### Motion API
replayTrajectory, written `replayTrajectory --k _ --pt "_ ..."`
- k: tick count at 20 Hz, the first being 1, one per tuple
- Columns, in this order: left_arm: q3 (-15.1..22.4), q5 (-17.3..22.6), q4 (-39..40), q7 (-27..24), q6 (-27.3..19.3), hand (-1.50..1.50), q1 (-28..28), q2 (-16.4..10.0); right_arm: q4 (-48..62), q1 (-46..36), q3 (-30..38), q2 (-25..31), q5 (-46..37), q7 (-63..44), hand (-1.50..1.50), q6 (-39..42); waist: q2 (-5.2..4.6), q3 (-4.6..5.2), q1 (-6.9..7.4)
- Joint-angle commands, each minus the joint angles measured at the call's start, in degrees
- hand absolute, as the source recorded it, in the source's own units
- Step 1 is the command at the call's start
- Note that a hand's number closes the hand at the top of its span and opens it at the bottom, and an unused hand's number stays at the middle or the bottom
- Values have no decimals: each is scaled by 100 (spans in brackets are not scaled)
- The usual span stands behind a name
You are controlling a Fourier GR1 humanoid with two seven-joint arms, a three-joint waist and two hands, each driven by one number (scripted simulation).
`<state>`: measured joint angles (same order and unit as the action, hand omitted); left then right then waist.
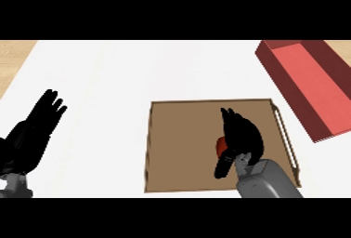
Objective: Pick the bell pepper from the tray and place it in the cardboard box
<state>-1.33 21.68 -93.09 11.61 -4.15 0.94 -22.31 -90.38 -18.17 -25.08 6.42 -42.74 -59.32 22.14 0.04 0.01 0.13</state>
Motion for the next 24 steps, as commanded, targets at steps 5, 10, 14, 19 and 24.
replayTrajectory --k 5,10,14,19,24 --pt "-33 -308 299 11 32 0 361 212 336 -82 310 -208 -287 -306 -150 290 -6 0 -21" --pt "-376 -73 149 -3 369 0 90 154 404 163 327 -203 -517 -38 -150 328 -3 0 -4" --pt "-484 -223 -92 170 477 0 -87 200 881 -151 457 -355 -898 723 150 -153 -5 -2 19" --pt "-535 -420 91 151 484 0 167 356 370 635 68 -311 -1339 892 150 -379 -3 -1 -13" --pt "-564 -665 74 -20 552 0 -19 683 79 202 640 -233 -1202 968 150 454 -2 -1 -5"
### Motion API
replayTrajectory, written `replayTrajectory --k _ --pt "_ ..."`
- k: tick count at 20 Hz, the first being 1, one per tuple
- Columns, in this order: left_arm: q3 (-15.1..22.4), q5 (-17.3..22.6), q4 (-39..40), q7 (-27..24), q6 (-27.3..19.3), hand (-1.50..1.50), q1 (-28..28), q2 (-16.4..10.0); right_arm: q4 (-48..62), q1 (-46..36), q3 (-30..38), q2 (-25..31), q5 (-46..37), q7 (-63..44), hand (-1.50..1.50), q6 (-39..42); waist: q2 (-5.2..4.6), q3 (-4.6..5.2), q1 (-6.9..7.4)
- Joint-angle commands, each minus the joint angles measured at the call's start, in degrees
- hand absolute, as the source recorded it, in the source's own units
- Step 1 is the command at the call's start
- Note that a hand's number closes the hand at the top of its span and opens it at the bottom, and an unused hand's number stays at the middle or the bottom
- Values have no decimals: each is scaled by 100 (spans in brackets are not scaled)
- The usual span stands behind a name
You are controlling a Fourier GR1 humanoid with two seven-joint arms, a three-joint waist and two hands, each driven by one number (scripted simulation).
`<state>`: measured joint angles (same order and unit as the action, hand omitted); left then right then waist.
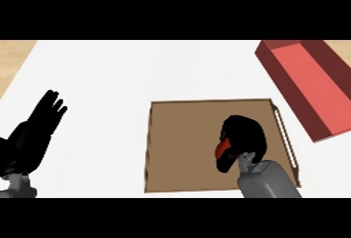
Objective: Pick the bell pepper from the tray and place it in the cardboard box
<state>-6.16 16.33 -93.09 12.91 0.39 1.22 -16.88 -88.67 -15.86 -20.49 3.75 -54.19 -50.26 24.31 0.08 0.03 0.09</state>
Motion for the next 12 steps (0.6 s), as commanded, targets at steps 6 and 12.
replayTrajectory --k 6,12 --pt "78 -153 60 204 -31 0 472 97 2735 -2153 1584 387 286 1250 150 -566 -106 -12 211" --pt "-112 8 4 225 178 0 288 -34 4548 -3495 1853 597 -138 1699 150 -1438 -80 -8 244"
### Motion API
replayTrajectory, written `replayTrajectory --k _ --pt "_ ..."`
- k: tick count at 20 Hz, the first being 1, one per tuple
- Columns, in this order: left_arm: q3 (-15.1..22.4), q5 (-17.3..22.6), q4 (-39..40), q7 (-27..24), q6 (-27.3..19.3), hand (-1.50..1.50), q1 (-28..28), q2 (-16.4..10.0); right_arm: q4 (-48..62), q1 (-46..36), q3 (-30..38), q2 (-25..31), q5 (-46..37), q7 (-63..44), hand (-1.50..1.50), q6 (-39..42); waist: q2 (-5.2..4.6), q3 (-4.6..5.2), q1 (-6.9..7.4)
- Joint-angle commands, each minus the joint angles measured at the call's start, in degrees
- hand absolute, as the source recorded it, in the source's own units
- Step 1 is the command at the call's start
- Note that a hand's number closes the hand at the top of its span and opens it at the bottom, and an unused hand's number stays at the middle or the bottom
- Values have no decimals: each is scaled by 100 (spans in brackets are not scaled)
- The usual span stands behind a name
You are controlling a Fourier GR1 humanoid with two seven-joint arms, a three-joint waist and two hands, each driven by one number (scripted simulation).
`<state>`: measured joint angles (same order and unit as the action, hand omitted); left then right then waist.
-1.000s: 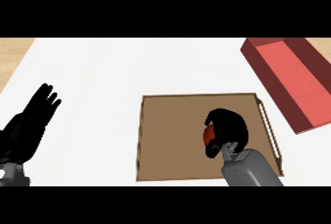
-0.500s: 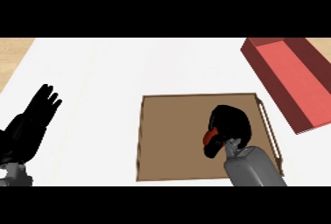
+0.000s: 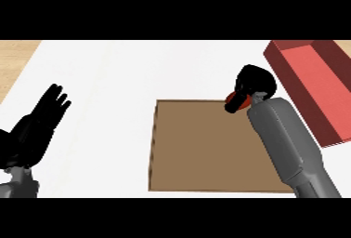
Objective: Pick the bell pepper from the tray and place it in the cardboard box
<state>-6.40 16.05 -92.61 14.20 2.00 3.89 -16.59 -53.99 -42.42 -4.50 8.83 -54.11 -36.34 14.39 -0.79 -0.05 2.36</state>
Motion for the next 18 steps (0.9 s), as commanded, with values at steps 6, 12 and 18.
replayTrajectory --k 6,12,18 --pt "-26 -109 -132 45 -90 0 -264 114 710 -1486 88 66 -399 242 150 -554 74 6 -132" --pt "-157 -28 -21 -128 89 0 -354 67 173 -2080 53 28 -841 -435 150 -1094 82 10 -150" --pt "15 -161 -355 74 -62 0 -450 212 -39 -2516 364 552 -1199 -1160 150 -1092 78 8 -154"
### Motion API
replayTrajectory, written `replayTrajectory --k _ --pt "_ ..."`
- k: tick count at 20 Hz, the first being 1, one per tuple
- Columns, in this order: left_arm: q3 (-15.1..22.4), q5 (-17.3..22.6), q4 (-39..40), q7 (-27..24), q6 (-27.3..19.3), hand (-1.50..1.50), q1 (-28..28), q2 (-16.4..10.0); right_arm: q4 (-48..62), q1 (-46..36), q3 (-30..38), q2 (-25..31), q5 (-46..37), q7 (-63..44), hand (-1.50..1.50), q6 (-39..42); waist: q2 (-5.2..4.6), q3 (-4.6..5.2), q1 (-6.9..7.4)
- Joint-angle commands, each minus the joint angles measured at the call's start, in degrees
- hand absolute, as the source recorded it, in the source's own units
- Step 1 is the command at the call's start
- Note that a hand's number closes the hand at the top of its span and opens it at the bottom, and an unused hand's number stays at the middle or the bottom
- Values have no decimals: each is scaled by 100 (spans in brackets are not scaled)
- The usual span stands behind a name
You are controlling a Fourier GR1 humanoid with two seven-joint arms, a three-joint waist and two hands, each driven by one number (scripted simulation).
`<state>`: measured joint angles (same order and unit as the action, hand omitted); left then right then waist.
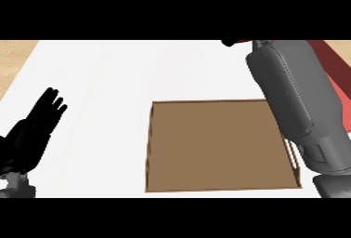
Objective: Pick the bell pepper from the tray and place it in the cardboard box
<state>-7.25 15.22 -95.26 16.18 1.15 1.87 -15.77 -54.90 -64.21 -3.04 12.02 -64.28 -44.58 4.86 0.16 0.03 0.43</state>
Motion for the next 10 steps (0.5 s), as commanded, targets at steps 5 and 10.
replayTrajectory --k 5,10 --pt "-13 -125 45 -67 39 0 3 50 -4 -214 355 455 -386 -526 150 -252 -22 -1 10" --pt "-187 -14 454 -139 238 0 214 -32 437 -316 661 1007 -298 -71 150 -122 -34 0 4"
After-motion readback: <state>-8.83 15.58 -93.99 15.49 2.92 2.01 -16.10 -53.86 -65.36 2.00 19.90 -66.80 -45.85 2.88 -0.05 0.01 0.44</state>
